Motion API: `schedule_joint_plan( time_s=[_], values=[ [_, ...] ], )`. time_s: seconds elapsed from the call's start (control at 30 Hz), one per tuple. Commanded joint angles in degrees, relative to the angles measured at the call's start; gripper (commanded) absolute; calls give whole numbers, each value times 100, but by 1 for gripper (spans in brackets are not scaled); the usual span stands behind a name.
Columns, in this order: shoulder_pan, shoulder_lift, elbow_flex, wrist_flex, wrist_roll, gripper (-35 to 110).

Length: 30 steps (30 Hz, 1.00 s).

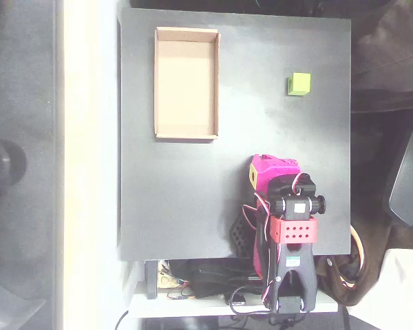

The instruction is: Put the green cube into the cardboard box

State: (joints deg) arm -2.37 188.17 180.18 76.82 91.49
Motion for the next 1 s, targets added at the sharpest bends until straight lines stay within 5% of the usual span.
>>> schedule_joint_plan(
  time_s=[0.0, 0.5, 0.97],
  values=[
    [-44, 35, 70, 26, 70, 4],
    [-18, -519, -123, 26, 62, 4],
    [-88, -2733, -2074, 26, 26, 4]
  ],
)
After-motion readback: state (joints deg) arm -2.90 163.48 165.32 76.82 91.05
